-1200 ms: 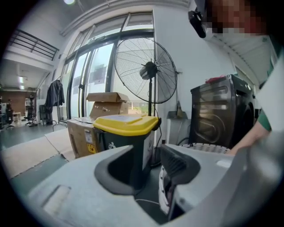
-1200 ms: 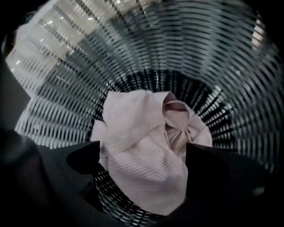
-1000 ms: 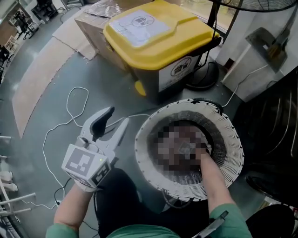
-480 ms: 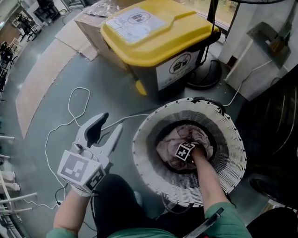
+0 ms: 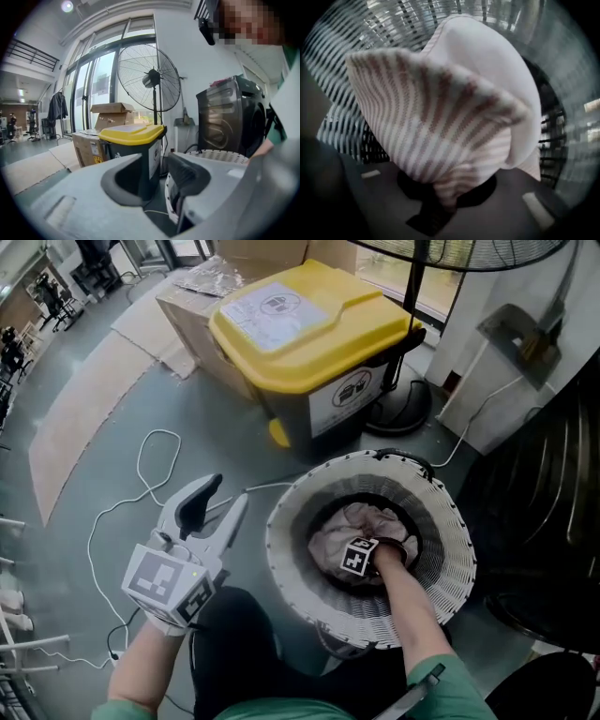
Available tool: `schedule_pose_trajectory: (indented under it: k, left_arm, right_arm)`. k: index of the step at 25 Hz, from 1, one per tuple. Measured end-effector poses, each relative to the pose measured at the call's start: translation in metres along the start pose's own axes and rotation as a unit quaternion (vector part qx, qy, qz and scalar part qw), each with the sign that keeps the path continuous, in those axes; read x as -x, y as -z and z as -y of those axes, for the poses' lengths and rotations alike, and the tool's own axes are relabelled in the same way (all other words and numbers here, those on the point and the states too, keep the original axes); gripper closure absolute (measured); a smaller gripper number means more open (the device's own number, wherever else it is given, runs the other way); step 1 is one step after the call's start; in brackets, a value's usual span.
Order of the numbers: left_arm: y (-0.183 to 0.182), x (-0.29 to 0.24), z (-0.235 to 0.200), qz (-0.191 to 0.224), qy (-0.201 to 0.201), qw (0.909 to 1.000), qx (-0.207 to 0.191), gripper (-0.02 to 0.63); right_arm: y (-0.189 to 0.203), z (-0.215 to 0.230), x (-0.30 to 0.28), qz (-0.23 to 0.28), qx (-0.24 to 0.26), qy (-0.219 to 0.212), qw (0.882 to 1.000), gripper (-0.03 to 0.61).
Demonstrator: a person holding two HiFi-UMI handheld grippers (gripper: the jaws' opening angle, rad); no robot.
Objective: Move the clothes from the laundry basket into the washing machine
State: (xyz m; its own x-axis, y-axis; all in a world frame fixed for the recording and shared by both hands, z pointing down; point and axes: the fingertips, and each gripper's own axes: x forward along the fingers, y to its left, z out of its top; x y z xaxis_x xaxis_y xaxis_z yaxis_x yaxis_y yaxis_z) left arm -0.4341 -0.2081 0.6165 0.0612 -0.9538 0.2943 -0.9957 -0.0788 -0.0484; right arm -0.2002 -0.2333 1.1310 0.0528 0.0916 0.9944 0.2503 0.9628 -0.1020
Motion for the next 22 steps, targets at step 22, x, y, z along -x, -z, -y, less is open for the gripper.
schedule_pose_trajectory:
  k: [22]
  left_arm:
    - [-0.236, 0.086, 0.002, -0.041, 0.025, 0.9983, 0.033, 0.445]
  right_arm:
    - [0.013, -0.013, 0.407, 0.173, -0.138, 0.273, 0.936, 0.486]
